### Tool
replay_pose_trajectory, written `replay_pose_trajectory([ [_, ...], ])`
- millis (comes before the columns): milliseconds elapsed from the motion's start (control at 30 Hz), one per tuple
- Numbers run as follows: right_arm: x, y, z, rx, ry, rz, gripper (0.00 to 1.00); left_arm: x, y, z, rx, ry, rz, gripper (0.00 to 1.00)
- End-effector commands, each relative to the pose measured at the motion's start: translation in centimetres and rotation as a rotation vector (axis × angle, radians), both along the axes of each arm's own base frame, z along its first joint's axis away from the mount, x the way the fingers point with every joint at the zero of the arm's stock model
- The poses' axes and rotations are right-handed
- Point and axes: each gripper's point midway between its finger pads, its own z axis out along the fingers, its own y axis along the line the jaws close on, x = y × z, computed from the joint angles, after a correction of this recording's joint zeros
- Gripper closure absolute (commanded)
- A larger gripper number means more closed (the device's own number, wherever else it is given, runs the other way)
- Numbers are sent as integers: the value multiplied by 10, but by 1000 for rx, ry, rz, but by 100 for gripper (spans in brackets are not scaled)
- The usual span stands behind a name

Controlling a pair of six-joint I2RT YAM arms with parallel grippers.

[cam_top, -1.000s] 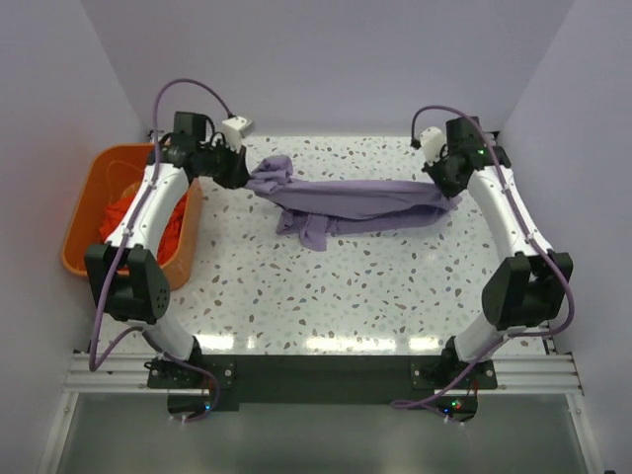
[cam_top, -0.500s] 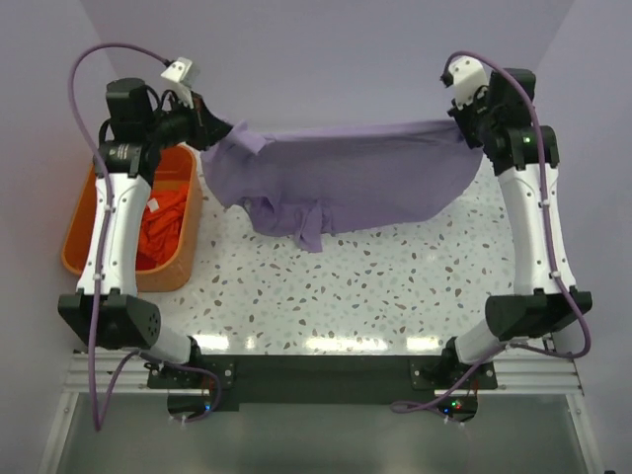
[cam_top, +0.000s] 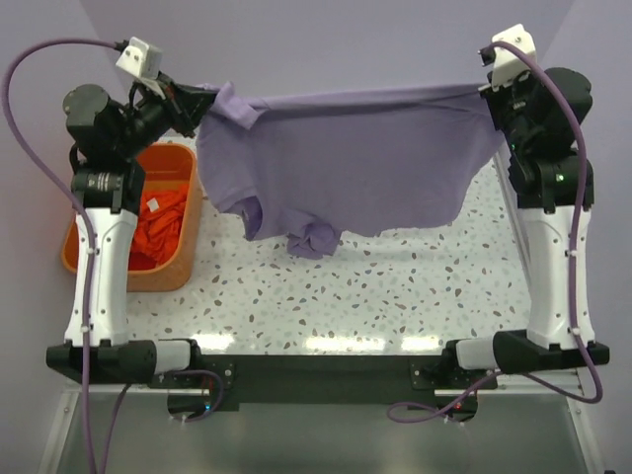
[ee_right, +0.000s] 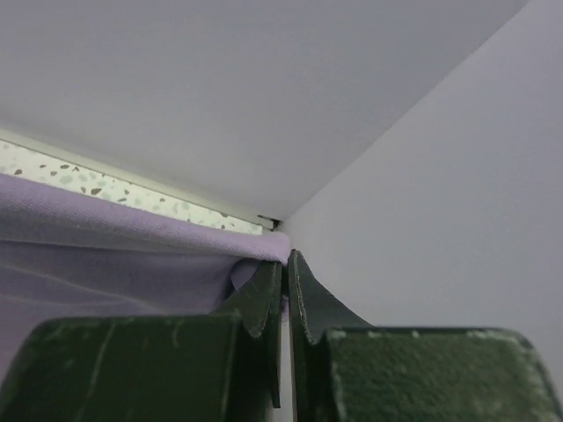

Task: Fold and stack the t-shirts
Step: Flatten the tshirt out

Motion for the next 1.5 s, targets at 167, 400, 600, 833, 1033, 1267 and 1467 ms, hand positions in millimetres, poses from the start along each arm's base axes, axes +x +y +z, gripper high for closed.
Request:
replay_pose_trajectory([
  [167, 112, -28, 40, 45, -201, -189, 100, 142, 16, 36, -172, -108, 53, 100],
  [400, 98, -29, 134, 129, -532, -185, 100, 118, 32, 174, -293, -587, 91, 100],
  [600, 80, -19, 160, 60, -624, -110, 100, 80, 32, 188, -241, -695, 105, 100],
  [833, 117, 11, 8, -30, -204, 79, 100, 89, 9, 38, -19, -406, 34, 100],
  [1033, 64, 22, -169, -204, 308, 246, 100, 40, -19, -145, 168, 14, -159, 100],
  [1267, -40, 40, -228, -273, 733, 535, 24, -67, -26, -201, 315, 254, -360, 24],
  [1467, -35, 41, -261, -143, 895, 489, 11, -57, -12, -219, 377, 279, -270, 7],
])
